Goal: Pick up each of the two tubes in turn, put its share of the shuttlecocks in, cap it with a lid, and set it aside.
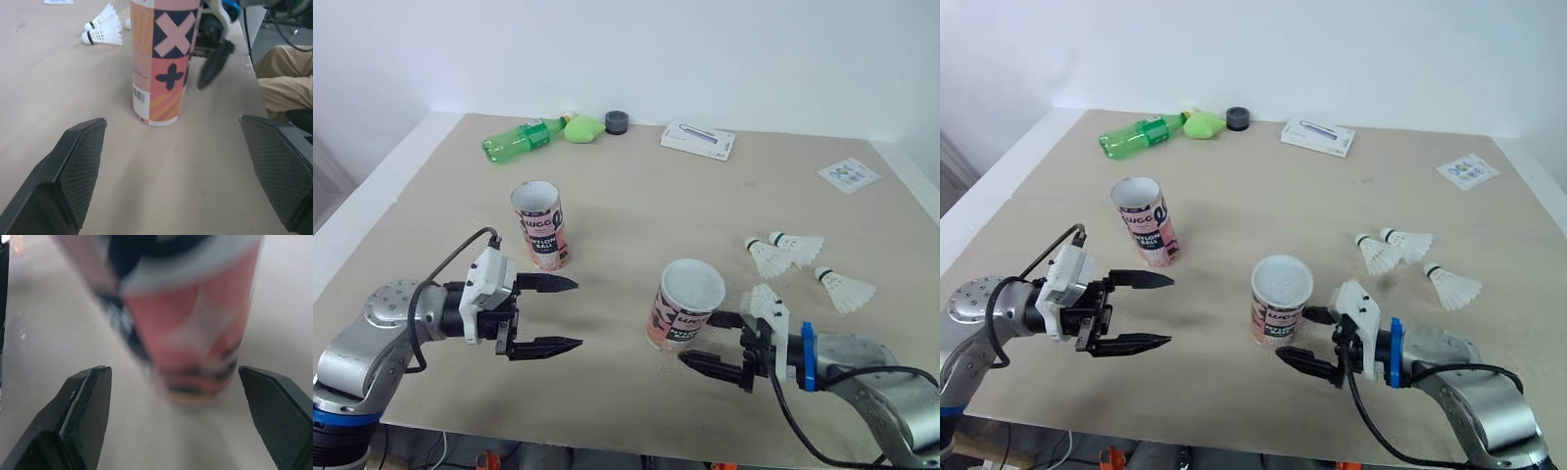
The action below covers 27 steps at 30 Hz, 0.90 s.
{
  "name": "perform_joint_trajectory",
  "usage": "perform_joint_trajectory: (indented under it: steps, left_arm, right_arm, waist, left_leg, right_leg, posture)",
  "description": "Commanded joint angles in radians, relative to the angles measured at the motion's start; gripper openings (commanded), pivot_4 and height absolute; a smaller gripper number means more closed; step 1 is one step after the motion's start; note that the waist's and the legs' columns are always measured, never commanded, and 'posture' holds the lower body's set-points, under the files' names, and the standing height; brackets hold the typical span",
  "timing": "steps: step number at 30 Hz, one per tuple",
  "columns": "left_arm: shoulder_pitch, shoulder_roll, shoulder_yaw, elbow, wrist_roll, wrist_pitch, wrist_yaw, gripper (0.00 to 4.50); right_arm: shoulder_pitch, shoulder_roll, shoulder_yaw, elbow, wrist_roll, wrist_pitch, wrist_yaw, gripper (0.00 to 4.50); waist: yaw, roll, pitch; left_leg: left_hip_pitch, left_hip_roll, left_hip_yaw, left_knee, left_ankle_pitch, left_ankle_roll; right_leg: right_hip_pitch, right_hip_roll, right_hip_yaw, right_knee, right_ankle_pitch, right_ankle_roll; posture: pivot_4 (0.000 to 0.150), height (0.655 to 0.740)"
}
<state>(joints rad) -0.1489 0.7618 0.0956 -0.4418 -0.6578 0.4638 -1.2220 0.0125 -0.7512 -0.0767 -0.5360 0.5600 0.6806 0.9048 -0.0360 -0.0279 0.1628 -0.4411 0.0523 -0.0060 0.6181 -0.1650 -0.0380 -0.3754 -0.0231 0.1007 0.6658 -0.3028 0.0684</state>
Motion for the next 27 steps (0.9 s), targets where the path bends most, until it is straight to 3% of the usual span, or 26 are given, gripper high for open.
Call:
perform_joint_trajectory:
  steps: [1, 16, 21, 27]
  left_arm:
    - [0.012, 0.004, 0.007, -0.040, -0.002, -0.025, 0.015, 4.50]
    - [0.048, -0.008, -0.029, 0.028, 0.050, -0.121, -0.002, 4.50]
    - [0.055, -0.011, -0.040, 0.039, 0.057, -0.141, -0.007, 4.50]
    - [0.043, -0.020, -0.064, 0.061, 0.069, -0.163, -0.014, 4.50]
  right_arm:
    - [-0.031, 0.011, 0.011, 0.008, 0.004, -0.020, -0.007, 4.43]
    - [-0.089, 0.094, 0.082, 0.036, -0.004, -0.043, -0.041, 4.43]
    - [-0.075, 0.089, 0.067, 0.038, 0.002, -0.050, -0.040, 3.15]
    - [-0.071, 0.068, -0.003, 0.028, 0.043, -0.043, -0.037, 3.15]
  waist:
    - [0.001, 0.000, 0.000]
    - [0.002, 0.000, 0.000]
    - [0.002, 0.000, 0.000]
    - [0.002, 0.000, 0.000]
  left_leg:
    - [0.000, 0.000, 0.000, 0.000, 0.000, 0.000]
    - [0.000, 0.000, 0.000, -0.001, 0.000, 0.000]
    - [0.000, 0.000, 0.000, -0.001, 0.000, 0.000]
    - [0.000, 0.000, 0.000, -0.001, 0.000, 0.000]
  right_leg:
    - [0.000, 0.000, 0.000, 0.000, 0.000, 0.000]
    - [0.000, 0.000, 0.000, 0.000, 0.002, 0.001]
    - [0.000, 0.000, 0.000, 0.000, 0.002, 0.001]
    - [0.000, 0.000, 0.000, 0.000, 0.003, 0.001]
  posture:
    - [0.150, 0.7294]
    - [0.150, 0.7294]
    - [0.150, 0.7294]
    - [0.150, 0.7294]
